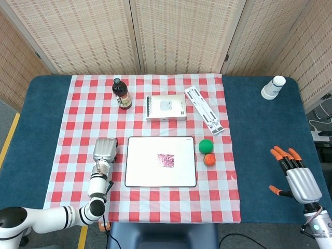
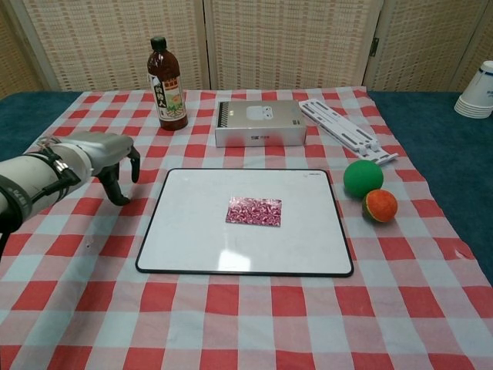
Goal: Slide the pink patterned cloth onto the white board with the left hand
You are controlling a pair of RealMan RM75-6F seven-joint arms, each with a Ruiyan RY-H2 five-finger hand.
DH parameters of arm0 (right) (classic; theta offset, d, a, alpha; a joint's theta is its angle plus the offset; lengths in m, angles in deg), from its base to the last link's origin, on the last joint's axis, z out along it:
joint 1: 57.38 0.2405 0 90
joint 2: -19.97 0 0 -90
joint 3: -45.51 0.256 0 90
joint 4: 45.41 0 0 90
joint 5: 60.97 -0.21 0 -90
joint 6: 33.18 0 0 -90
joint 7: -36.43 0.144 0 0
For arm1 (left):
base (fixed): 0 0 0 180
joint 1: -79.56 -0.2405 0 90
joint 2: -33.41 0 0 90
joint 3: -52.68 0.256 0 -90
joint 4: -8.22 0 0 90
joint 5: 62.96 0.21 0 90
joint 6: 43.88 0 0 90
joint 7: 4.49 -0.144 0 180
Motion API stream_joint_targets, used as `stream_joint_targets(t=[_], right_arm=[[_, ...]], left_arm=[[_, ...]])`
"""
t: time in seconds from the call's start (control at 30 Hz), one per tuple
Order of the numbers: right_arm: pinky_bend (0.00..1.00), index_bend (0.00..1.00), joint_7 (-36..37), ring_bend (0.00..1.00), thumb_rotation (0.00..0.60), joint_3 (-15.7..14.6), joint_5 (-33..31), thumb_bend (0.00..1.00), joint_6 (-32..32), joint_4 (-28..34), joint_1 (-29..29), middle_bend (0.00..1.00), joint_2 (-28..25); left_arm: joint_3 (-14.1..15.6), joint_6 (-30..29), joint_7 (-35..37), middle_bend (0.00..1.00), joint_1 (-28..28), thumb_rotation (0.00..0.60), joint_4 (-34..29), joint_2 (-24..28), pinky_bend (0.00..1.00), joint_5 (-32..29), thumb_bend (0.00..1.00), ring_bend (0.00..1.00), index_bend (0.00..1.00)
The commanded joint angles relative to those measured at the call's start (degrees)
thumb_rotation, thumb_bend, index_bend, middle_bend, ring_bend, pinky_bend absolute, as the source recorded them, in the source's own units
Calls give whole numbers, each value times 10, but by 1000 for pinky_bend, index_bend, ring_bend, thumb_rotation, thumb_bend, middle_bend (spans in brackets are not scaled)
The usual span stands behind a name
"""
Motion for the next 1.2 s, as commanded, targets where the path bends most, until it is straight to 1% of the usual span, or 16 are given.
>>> stream_joint_targets(t=[0.03,0.5,0.73,0.93,1.2], right_arm=[[0,0,-2,0,600,0,0,0,2,0,1,2,1],[0,0,-7,0,600,0,-1,0,1,2,0,2,2],[0,0,-10,0,600,-1,-2,0,3,2,1,2,3],[0,0,-10,0,600,-2,2,0,-3,2,-1,2,3],[0,0,-14,0,600,-2,-1,0,3,3,1,2,4]], left_arm=[[1,0,1,992,1,600,0,3,968,-3,250,989,421],[15,11,33,992,-3,600,21,0,968,3,250,989,438],[16,10,40,993,-2,600,20,3,968,5,250,989,452],[14,15,37,993,1,600,23,3,968,-8,250,989,457],[18,22,42,994,2,600,32,3,968,-11,249,989,461]])
